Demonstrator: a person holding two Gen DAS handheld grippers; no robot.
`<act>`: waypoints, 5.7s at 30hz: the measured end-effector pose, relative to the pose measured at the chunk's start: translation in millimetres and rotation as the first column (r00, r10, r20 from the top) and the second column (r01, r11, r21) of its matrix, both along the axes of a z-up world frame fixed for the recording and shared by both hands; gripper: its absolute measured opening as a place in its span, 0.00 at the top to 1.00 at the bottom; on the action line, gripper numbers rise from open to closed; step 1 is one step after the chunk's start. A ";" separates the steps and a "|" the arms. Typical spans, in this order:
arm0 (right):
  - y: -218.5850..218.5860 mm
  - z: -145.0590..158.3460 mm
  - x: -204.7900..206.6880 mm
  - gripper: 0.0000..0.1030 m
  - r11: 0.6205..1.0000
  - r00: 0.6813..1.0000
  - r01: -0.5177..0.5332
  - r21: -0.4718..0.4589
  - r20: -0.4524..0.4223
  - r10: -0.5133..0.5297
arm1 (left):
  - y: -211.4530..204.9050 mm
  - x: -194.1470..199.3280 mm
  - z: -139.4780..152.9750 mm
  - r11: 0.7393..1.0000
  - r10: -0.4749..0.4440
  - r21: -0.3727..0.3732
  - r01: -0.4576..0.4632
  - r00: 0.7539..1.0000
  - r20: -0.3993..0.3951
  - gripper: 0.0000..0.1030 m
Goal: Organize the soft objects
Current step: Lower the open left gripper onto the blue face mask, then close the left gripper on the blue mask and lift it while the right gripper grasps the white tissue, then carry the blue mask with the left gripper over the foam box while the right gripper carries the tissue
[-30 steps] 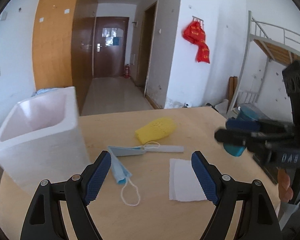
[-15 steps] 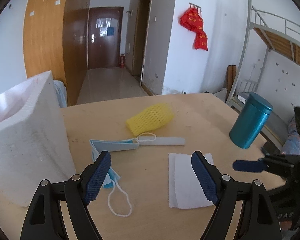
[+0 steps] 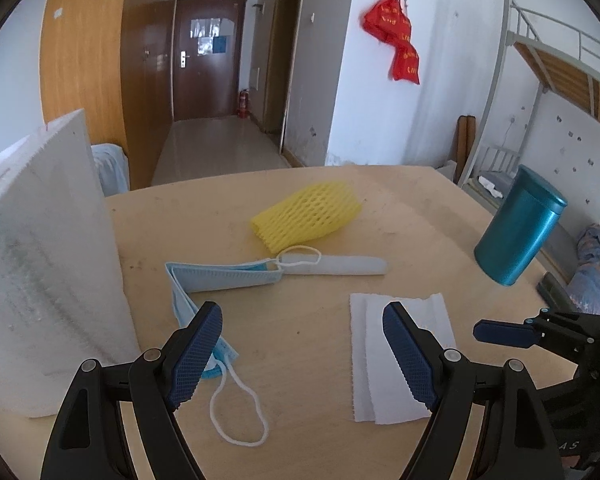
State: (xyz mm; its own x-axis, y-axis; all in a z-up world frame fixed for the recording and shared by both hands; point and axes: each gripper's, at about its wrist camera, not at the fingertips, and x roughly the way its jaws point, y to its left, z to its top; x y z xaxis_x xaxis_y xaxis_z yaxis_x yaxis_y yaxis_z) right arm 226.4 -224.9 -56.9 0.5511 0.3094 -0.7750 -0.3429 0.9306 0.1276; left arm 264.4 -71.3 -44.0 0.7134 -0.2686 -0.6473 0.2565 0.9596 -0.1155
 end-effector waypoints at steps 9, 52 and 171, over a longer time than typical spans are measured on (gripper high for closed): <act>7.4 -3.1 1.8 0.39 0.999 0.999 -0.032 -0.019 -0.004 0.032 | 5.3 21.2 -12.8 0.999 0.044 0.020 -0.044 0.998 -0.035 0.19; 13.9 -4.0 9.2 0.39 0.996 0.999 -0.029 -0.081 -0.015 0.028 | 23.0 -39.2 14.0 0.993 0.102 0.041 -0.106 0.989 0.103 0.98; 158.9 134.4 7.2 0.90 0.927 0.891 -0.374 0.000 0.279 0.359 | 197.5 -12.2 83.7 0.867 0.496 0.009 -0.499 0.863 0.094 0.98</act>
